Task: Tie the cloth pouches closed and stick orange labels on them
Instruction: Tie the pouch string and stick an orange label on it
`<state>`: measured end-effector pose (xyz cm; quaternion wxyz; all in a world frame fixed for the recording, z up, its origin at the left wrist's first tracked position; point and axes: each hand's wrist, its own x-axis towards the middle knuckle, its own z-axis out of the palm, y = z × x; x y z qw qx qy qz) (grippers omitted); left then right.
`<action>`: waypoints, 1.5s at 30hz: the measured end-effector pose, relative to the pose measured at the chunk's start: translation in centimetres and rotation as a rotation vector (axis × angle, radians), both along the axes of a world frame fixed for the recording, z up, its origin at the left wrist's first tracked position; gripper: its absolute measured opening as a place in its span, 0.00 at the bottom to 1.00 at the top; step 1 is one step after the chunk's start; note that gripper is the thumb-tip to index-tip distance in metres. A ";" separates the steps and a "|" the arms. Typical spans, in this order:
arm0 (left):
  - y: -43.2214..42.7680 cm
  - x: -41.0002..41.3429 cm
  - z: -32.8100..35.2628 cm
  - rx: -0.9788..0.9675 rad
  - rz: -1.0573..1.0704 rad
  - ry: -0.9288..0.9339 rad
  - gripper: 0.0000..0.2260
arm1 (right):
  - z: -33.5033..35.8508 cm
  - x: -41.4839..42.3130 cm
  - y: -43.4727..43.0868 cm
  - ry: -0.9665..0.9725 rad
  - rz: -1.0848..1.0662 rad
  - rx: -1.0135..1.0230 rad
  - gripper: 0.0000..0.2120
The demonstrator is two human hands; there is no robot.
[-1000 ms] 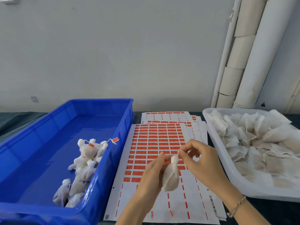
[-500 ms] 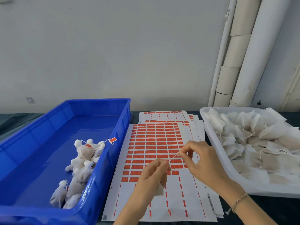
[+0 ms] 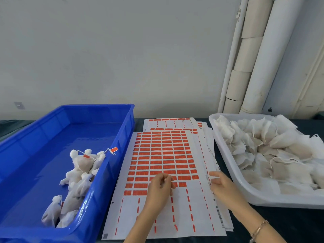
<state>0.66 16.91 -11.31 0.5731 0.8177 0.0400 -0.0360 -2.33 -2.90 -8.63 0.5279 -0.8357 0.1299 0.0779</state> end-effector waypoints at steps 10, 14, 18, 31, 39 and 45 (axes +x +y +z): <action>0.0 -0.2 -0.8 -0.125 0.082 0.073 0.04 | 0.9 1.8 0.7 0.120 -0.037 0.308 0.15; -0.3 -0.3 -1.0 -0.095 0.050 0.017 0.03 | 0.7 2.4 0.8 0.233 0.066 0.421 0.16; -0.1 -0.2 -0.7 0.045 -0.059 -0.044 0.03 | -0.4 2.7 0.3 0.305 0.129 0.556 0.17; -0.6 1.2 -0.1 0.352 -0.275 -0.135 0.14 | -2.3 2.3 -0.9 0.264 0.101 0.807 0.21; -0.8 1.1 -1.1 0.452 -0.251 -0.183 0.14 | -2.8 2.5 -1.0 0.257 0.140 0.811 0.19; -0.1 0.7 -1.1 0.601 -0.358 -0.350 0.14 | -2.6 2.6 -0.7 0.242 0.163 0.720 0.16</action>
